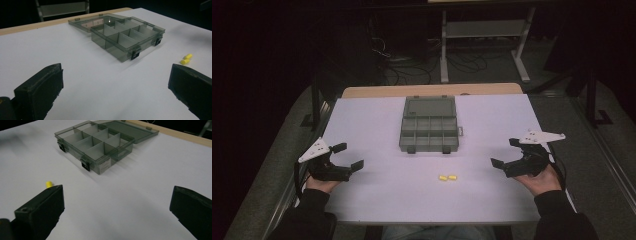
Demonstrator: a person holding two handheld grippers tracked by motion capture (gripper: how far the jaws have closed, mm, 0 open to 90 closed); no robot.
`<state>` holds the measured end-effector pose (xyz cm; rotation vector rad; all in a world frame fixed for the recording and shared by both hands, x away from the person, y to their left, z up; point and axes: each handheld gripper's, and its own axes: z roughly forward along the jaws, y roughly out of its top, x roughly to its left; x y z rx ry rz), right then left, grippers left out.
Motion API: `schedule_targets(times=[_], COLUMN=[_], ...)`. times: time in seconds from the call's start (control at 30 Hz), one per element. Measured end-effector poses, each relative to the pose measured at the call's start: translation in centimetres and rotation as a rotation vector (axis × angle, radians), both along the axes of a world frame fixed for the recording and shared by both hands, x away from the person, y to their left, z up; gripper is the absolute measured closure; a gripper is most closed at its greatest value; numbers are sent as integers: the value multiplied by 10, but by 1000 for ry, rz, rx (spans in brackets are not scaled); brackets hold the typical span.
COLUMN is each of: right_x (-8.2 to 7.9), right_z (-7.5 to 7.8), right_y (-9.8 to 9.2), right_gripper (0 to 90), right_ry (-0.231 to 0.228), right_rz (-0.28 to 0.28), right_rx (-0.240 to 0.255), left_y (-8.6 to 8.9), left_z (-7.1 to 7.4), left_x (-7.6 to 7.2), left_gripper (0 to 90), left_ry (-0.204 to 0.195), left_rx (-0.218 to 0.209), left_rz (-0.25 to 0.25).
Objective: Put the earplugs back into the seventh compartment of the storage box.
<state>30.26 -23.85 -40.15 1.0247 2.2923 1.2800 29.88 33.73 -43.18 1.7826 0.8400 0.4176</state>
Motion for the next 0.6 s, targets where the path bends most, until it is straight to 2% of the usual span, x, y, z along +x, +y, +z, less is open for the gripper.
schedule_targets(times=[0.37,0.6], right_x=[6,10], right_z=[14,24], right_y=[13,27], right_gripper=[0,0], right_ry=[10,11], right_rz=[52,99], right_rx=[-40,-78], left_y=[0,0], left_z=[0,0], left_x=[0,0], left_gripper=[0,0], left_ry=[1,1], left_rx=[0,1], left_rz=[1,0])
